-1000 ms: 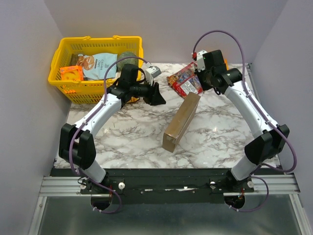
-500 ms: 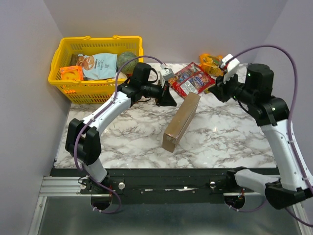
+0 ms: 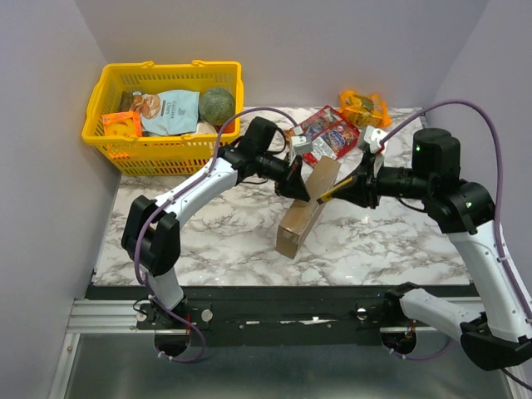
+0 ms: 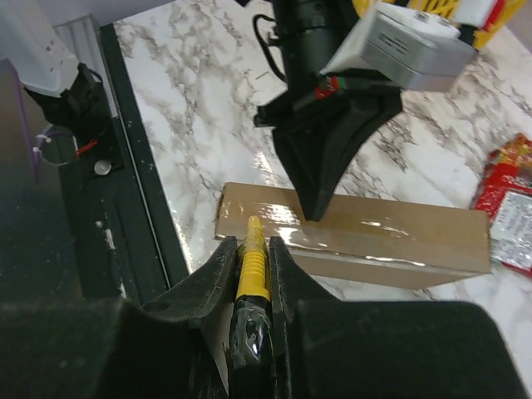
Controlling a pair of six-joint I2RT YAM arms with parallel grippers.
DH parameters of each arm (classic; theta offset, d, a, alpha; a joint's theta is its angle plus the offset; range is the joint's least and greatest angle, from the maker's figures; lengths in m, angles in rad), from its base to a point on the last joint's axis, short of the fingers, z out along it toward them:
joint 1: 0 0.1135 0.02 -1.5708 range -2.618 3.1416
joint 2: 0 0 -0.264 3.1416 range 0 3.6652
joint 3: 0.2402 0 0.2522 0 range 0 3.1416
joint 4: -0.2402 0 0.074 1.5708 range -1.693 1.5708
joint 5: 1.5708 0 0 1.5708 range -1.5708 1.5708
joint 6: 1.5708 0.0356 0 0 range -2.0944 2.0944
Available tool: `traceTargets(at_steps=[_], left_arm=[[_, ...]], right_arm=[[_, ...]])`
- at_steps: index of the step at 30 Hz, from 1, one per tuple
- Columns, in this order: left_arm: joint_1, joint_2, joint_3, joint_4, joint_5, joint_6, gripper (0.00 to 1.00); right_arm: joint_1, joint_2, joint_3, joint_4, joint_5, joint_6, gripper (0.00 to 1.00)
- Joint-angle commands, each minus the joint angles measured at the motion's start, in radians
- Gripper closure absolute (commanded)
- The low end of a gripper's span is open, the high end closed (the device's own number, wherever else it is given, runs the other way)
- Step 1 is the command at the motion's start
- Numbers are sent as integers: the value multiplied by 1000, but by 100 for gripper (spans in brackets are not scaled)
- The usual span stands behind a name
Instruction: Unpack the express box
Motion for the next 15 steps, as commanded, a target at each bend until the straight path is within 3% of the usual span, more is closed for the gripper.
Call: traceTargets(at_steps=[1, 2, 3, 7, 11, 15], left_arm=[[1, 65, -51, -92, -54, 71, 99], [1, 76, -57, -89, -83, 60, 99], [1, 86, -68, -85, -99, 57, 99], [1, 100, -115, -33, -97, 19, 99], [0, 93, -186, 113, -108, -106, 99], [-11, 96, -221, 199, -139, -159, 99]], right_arm=[[210, -100, -130, 188, 141, 134, 100], [269, -123, -181, 248, 370, 154, 100], [312, -122, -190, 265, 450, 177, 100], [405, -85, -196, 282, 562, 239, 100], [507, -39, -227, 322, 771, 251, 100], [574, -4, -250, 353, 857, 288, 100]])
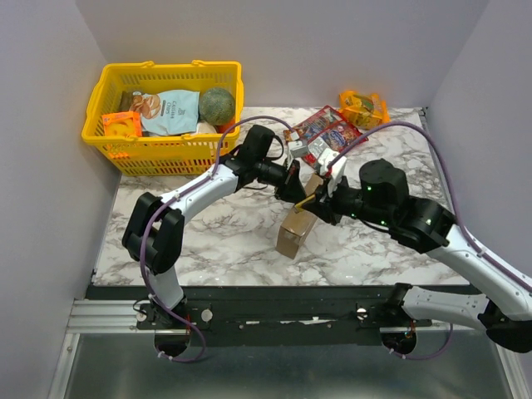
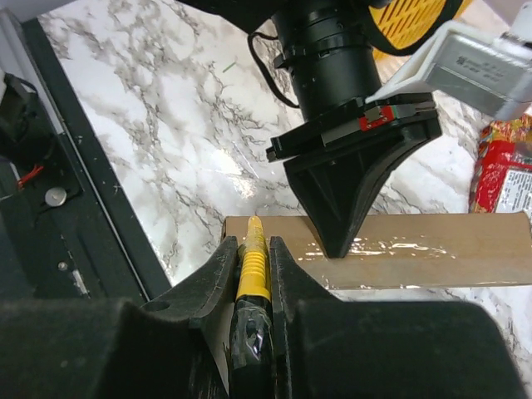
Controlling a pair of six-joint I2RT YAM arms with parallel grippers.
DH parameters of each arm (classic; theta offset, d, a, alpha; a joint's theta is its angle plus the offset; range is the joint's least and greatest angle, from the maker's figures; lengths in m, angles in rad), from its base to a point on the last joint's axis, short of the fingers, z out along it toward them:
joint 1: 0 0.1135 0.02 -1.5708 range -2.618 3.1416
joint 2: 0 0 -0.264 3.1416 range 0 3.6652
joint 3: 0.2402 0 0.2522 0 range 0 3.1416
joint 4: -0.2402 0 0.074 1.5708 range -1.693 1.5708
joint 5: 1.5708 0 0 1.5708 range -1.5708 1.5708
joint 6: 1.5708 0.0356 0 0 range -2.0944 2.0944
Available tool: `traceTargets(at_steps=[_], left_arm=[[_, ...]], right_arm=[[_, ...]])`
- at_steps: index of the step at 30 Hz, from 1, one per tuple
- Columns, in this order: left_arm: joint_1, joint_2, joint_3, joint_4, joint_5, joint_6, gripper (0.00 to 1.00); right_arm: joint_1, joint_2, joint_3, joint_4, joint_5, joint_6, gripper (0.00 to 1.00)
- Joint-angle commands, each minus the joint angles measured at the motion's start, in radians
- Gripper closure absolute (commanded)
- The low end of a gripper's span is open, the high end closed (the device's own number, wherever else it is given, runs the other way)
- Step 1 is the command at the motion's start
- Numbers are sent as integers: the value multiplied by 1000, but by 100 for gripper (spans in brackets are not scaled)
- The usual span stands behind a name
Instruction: Unpack the express box
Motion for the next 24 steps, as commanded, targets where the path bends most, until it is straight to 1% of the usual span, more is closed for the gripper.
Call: traceTargets(at_steps=[1, 5, 8, 10, 12, 24], left_arm=[[-15, 66, -91, 24, -193, -53, 99], [-18, 66, -99, 18, -205, -42, 99], [-18, 70, -110, 22, -210, -48, 99], [-20, 73, -114, 31, -213, -53, 99], [-20, 78, -114, 36, -216, -56, 99], [-21, 105, -99, 41, -219, -64, 99]], right_arm=[[60, 41, -23, 69, 192, 66, 99], [109, 84, 7, 20, 186, 78, 100], [144, 95, 24, -2, 220, 78, 99], [152, 106, 35, -17, 224, 78, 100], [153, 118, 43, -42, 214, 112, 100], [155, 137, 30, -39, 191, 127, 100]])
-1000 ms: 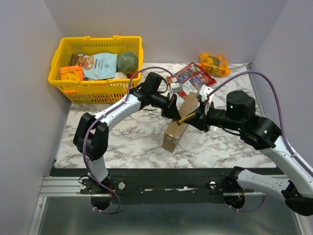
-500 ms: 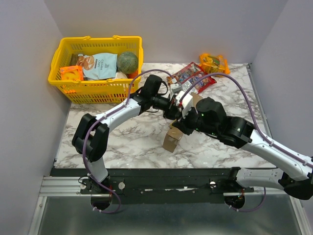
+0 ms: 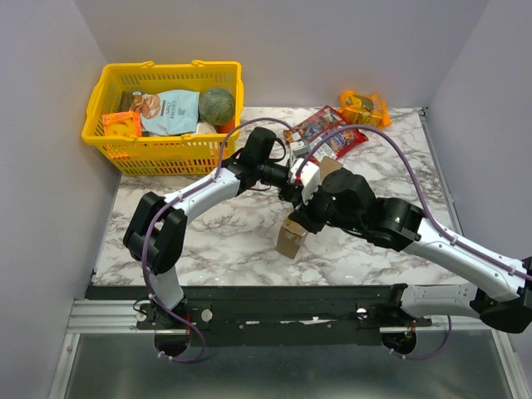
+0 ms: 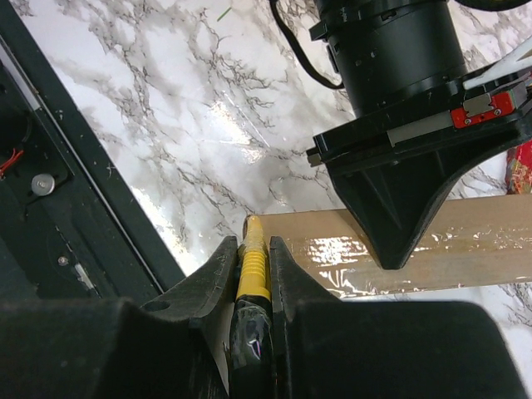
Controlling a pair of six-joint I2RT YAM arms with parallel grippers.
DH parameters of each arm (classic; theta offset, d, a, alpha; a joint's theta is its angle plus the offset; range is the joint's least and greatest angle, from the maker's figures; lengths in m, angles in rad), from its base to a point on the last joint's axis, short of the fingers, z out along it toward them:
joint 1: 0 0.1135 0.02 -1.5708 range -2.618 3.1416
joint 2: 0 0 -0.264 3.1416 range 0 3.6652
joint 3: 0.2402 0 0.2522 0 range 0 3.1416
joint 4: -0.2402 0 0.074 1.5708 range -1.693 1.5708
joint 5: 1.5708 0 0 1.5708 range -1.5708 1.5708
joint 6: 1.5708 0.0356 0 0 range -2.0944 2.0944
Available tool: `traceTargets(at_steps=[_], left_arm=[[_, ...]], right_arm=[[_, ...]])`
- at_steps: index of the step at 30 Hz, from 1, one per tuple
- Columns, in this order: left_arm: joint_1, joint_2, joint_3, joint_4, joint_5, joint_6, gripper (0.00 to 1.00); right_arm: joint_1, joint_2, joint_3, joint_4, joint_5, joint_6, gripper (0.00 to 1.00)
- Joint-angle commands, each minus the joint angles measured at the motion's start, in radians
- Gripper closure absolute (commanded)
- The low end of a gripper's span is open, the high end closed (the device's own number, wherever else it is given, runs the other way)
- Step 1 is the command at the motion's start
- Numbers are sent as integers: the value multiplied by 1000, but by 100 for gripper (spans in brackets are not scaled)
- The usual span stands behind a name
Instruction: Unpack the express box
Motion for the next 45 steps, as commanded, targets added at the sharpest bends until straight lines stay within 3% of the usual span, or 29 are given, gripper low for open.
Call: traceTargets(at_steps=[1, 30, 45], left_arm=[[-6, 101, -52, -106, -207, 42, 99], [-6, 107, -71, -98, -208, 33, 99], [-6, 138, -58, -113, -196, 59, 99]], right_arm=[[4, 8, 24, -10, 8, 22, 100], [10, 60, 15, 21, 3, -16, 100], [13, 27, 75, -209, 15, -157, 99]])
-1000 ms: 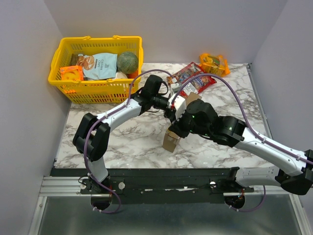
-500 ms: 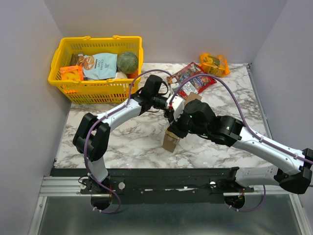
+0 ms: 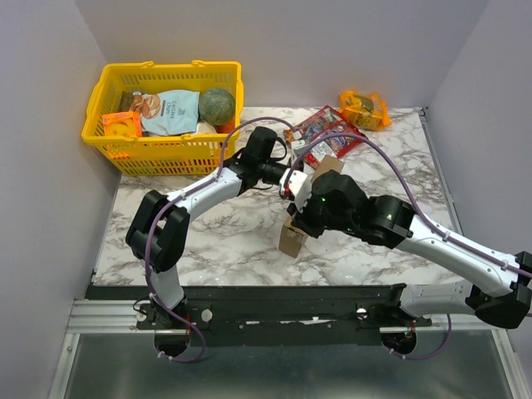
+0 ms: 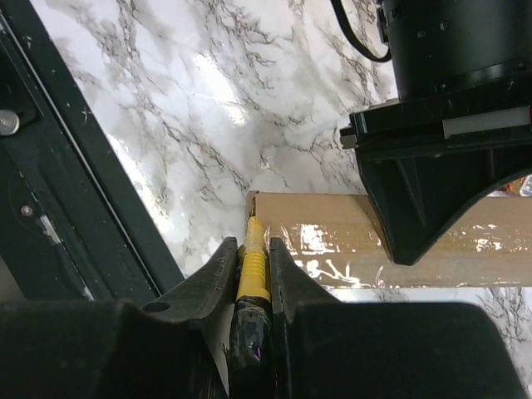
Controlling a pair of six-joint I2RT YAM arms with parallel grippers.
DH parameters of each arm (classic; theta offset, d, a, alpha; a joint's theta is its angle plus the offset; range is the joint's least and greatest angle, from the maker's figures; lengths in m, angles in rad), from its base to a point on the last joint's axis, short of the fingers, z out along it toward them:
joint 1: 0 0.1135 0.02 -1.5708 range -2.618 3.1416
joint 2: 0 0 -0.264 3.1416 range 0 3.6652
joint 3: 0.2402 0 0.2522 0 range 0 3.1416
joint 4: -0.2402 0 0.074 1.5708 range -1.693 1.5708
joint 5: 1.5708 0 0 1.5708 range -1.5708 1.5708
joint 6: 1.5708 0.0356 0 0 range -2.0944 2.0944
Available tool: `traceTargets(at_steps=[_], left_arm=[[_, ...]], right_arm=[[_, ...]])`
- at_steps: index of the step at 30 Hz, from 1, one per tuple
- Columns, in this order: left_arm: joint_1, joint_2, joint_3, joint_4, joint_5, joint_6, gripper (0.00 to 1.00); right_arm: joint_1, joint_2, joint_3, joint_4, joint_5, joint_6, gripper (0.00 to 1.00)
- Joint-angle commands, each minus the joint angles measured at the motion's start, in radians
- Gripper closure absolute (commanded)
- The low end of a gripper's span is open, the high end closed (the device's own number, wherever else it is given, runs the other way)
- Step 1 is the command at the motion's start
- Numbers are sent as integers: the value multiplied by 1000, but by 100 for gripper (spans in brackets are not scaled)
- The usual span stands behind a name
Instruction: Unpack the express box
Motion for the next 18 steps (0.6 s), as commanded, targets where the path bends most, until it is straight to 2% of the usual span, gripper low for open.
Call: traceTargets(at_steps=[1, 8, 18], left_arm=[[-6, 116, -60, -151, -200, 78, 99], [-6, 132, -41, -167, -208, 95, 100], [-6, 145, -35, -182, -206, 107, 100]], right_arm=[[5, -23, 53, -124, 34, -36, 99], [5, -22, 88, -254, 7, -55, 100], [3, -28, 82, -305, 17, -72, 100]])
